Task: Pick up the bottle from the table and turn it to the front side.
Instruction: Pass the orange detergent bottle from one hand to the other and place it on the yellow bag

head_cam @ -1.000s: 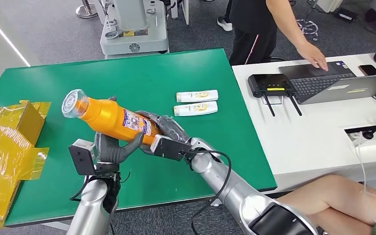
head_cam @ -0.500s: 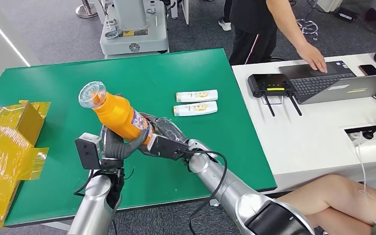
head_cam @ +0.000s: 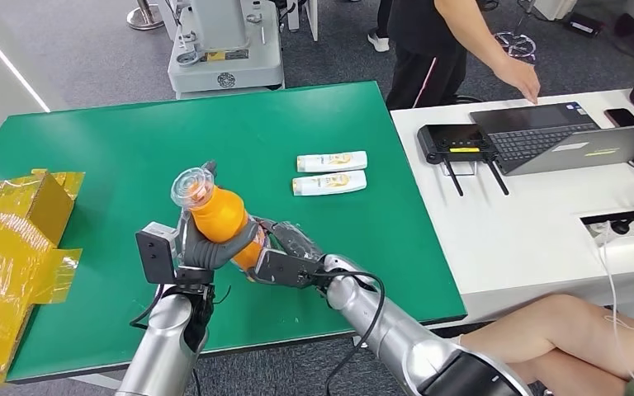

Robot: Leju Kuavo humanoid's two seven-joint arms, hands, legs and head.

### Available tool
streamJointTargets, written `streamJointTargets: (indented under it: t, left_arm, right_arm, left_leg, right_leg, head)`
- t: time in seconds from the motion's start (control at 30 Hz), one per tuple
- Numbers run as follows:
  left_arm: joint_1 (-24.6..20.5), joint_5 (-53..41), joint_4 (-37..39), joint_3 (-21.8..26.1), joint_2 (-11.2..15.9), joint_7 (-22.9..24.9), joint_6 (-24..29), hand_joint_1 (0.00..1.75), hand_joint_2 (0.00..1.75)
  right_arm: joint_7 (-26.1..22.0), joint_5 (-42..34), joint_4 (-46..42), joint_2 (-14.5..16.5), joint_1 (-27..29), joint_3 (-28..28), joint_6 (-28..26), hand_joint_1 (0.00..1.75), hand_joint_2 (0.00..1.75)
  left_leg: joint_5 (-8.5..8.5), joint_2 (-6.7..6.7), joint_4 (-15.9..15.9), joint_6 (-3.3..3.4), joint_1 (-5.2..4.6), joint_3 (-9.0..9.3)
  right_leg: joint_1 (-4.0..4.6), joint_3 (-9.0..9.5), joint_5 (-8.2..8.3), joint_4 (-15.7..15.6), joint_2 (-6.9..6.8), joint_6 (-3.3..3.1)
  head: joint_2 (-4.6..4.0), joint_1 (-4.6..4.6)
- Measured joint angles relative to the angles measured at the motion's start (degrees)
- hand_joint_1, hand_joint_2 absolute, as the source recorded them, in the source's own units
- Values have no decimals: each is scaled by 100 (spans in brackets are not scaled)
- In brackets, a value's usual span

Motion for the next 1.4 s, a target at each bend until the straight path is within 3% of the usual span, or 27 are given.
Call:
streamJointTargets:
  t: [0.47, 0.6, 0.63, 1.4]
  left_arm:
    - [-11, -12, 90, 9, 11, -17, -13, 0, 175]
    - [-14, -12, 90, 10, 11, -21, -20, 168, 175]
    - [-15, -12, 90, 10, 11, -32, -24, 175, 175]
    - [-155, 304, 87, 9, -17, -186, -129, 175, 175]
  right_arm:
    - [80, 185, 91, -137, 44, 17, -12, 175, 175]
    - [85, 185, 95, -150, 56, 22, -13, 175, 175]
    - [90, 186, 100, -153, 56, 22, -15, 175, 175]
    - [8, 407, -154, -395, -197, -1, -622, 175, 175]
  left_leg:
    - [0, -1, 0, 0, 0, -1]
    - [0, -1, 0, 0, 0, -1]
    - [0, -1, 0, 0, 0, -1]
    - [1, -7, 0, 0, 0, -4]
  right_leg:
    - [0, 0, 0, 0, -1, 0]
    - [0, 0, 0, 0, -1, 0]
    - [0, 0, 0, 0, -1, 0]
    - [0, 2, 2, 3, -7, 2]
  head:
    - [0, -1]
    - [0, 0]
    - [0, 0]
    - [0, -1]
